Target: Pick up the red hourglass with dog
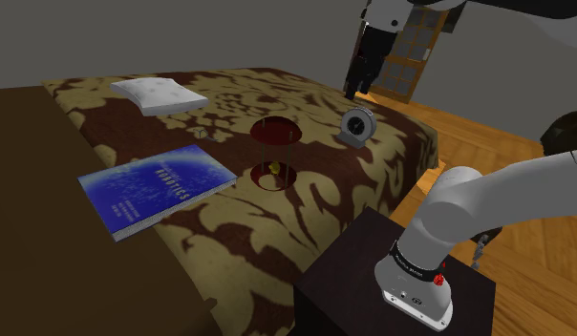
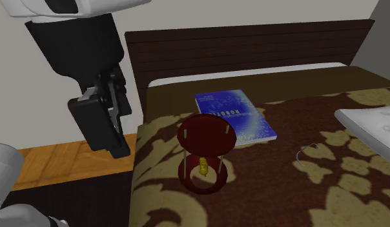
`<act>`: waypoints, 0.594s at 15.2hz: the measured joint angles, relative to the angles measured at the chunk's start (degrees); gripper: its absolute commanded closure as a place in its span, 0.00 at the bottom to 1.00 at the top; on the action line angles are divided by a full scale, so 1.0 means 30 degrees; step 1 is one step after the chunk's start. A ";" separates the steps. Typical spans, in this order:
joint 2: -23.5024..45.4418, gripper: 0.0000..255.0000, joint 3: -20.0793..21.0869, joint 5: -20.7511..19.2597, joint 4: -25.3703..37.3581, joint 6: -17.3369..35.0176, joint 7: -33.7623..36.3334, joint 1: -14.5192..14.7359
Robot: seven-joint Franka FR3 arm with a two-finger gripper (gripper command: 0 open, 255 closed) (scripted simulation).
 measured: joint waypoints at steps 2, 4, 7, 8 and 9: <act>-0.0141 0.00 -0.0369 0.0095 -0.0456 0.0501 -0.0506 0.0136; -0.0491 0.00 -0.1586 0.0460 -0.1785 0.2147 -0.2351 0.0641; -0.0671 0.00 -0.3944 0.1193 -0.3502 0.4675 -0.5935 0.1673; -0.0701 0.00 -0.4642 0.1558 -0.3941 0.5371 -0.7102 0.2129; -0.0471 0.00 -0.5514 0.1908 -0.4460 0.6310 -0.8402 0.2617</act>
